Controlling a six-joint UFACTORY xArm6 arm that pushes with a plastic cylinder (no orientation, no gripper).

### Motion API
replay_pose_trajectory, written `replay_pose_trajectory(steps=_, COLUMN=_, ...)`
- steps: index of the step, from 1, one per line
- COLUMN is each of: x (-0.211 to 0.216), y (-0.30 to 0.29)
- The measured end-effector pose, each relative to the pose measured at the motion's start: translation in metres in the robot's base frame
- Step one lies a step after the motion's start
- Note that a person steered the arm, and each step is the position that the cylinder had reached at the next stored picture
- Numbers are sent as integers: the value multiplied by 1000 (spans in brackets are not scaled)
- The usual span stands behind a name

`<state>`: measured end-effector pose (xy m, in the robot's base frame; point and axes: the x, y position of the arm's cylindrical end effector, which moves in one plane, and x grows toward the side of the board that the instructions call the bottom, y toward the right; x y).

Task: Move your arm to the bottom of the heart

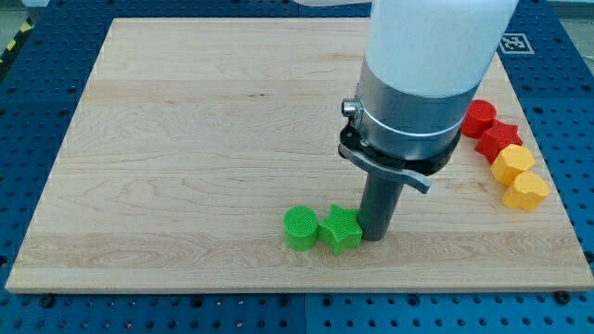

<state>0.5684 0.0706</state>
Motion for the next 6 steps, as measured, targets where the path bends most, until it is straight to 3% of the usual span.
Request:
replay_pose_trajectory(steps=2, x=0, y=-4)
replay_pose_trajectory(steps=4, x=-1, y=33)
replay_pose_trajectory(steps=6, x=-1, y=108)
